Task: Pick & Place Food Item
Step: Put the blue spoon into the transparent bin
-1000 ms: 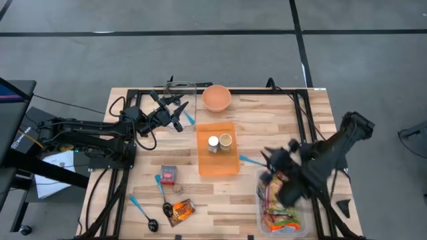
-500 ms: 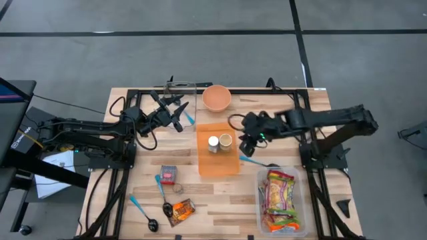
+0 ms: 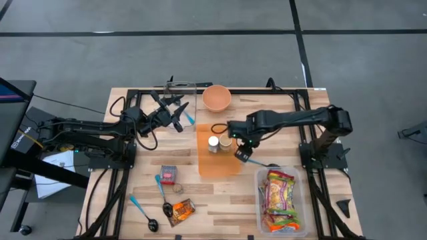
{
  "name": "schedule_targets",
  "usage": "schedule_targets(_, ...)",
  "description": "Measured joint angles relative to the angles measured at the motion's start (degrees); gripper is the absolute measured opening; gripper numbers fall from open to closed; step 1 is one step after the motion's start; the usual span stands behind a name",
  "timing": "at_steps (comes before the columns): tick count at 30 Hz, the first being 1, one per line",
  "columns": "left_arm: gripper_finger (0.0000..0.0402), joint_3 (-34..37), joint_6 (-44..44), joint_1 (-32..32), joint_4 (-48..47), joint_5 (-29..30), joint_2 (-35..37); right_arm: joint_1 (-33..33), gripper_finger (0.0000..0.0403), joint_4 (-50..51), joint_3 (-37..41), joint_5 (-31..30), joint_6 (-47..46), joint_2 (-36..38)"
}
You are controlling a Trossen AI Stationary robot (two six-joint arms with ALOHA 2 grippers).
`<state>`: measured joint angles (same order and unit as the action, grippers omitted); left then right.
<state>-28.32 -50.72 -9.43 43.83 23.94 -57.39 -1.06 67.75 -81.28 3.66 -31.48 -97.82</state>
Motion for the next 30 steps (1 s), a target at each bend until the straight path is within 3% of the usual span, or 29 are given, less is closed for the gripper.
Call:
schedule_targets(8,0.0140,0.0,0.0,0.0,0.0,0.0,0.0,0.1,0.0203,0.8,0.8,2.1,-1.3,-0.8)
schedule_targets(30,0.0140,0.0,0.0,0.0,0.0,0.0,0.0,-3.1,0.0202,-10.1,20.8,11.4,-1.5,0.0)
